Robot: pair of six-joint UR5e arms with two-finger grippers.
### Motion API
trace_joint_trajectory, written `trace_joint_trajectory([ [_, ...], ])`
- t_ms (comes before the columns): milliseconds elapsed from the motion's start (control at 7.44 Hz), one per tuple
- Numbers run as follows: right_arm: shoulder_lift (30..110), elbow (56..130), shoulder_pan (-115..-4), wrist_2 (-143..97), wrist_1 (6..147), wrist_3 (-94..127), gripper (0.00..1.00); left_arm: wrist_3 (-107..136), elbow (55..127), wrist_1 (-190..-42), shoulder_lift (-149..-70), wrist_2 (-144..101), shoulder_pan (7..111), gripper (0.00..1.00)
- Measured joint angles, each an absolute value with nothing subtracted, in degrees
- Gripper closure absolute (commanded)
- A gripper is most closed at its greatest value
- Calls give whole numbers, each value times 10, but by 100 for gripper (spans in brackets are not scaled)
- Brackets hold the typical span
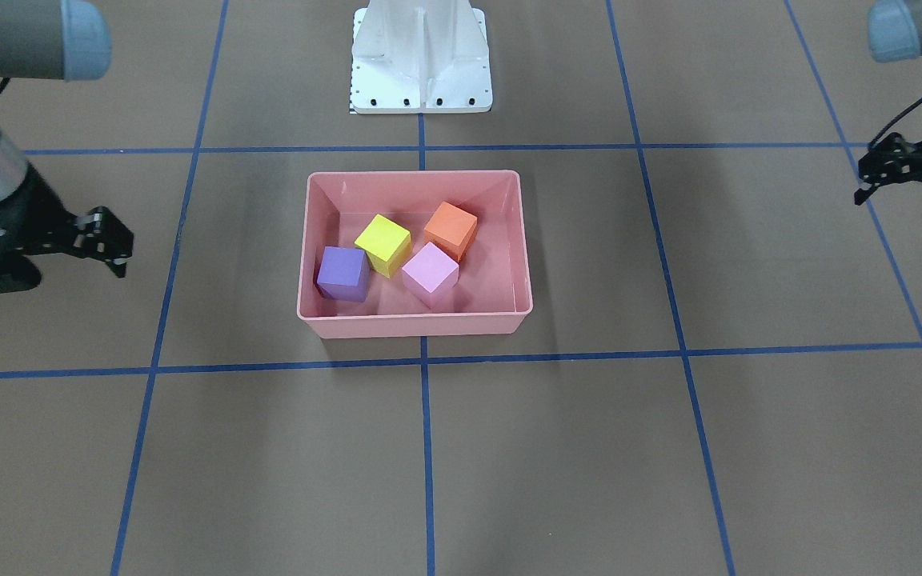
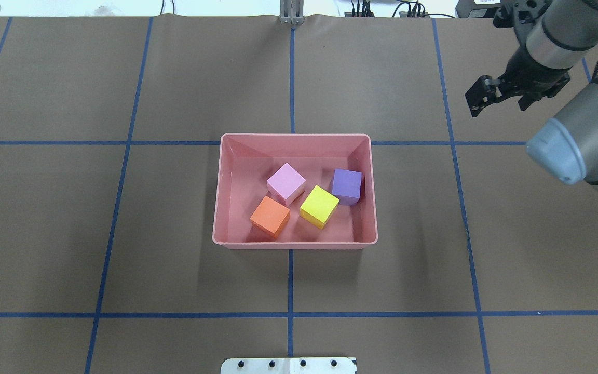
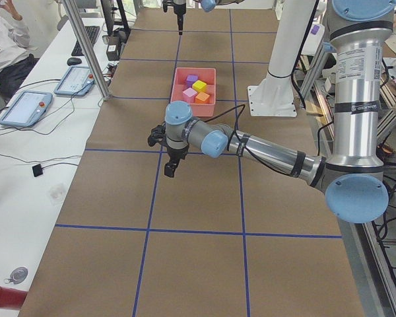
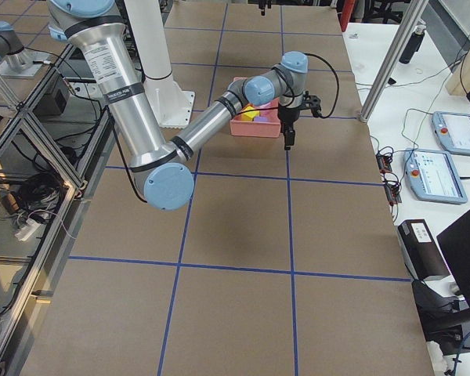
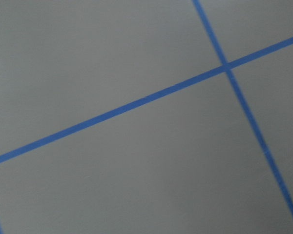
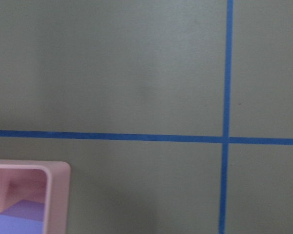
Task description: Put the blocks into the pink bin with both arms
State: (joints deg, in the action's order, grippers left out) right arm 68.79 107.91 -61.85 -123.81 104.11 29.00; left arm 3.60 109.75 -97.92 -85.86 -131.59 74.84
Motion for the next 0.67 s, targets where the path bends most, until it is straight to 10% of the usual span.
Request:
trace_joint_trajectory([
  [672,862,1076,-806,-1303,1041,-9,0,-123,1084,-881,-801,-1322,885,0],
])
